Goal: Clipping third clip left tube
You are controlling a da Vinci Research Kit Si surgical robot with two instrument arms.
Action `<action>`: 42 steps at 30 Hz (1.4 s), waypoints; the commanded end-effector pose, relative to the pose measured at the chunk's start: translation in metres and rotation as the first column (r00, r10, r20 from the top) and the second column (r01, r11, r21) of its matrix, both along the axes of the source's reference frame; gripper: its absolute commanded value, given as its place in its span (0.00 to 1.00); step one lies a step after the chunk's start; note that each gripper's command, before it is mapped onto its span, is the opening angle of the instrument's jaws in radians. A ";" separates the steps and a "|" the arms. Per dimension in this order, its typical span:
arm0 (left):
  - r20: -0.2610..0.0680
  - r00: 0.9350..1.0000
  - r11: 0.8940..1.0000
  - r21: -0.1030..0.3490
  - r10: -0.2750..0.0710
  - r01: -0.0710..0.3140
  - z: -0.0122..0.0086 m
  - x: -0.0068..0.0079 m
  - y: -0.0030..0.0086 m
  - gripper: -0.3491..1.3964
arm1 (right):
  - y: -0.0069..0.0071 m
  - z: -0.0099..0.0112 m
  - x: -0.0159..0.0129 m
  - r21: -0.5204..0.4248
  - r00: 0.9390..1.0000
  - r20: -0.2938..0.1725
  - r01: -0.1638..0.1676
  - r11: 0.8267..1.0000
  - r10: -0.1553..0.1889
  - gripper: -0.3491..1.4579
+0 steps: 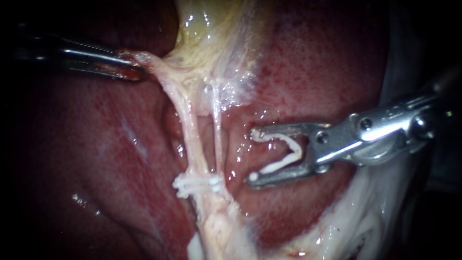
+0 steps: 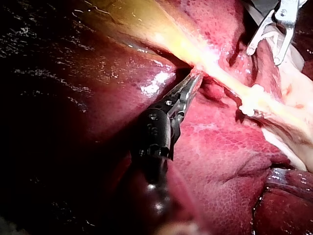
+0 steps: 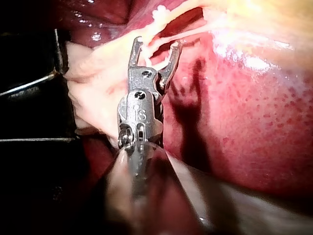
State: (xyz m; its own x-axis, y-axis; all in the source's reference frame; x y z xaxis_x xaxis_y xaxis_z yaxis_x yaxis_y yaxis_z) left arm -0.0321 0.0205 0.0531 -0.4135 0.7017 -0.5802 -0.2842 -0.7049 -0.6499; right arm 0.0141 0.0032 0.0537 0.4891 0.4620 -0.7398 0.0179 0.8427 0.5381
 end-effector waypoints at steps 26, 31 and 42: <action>-0.002 1.000 1.000 0.000 -0.002 0.002 0.0001 -0.0004 -0.0001 0.00 | -0.0004 0.0085 0.0049 0.209 0.998 -0.012 -0.055 0.976 0.059 0.47; -0.001 1.000 1.000 0.001 -0.001 0.001 0.0001 -0.0005 -0.0001 0.00 | -0.0003 0.0088 0.0054 0.218 0.998 -0.027 -0.055 0.974 0.062 0.47; -0.002 1.000 1.000 0.000 -0.001 0.001 0.0002 -0.0006 -0.0001 0.00 | 0.0003 0.0084 0.0083 0.278 0.992 -0.099 -0.046 0.959 0.076 0.47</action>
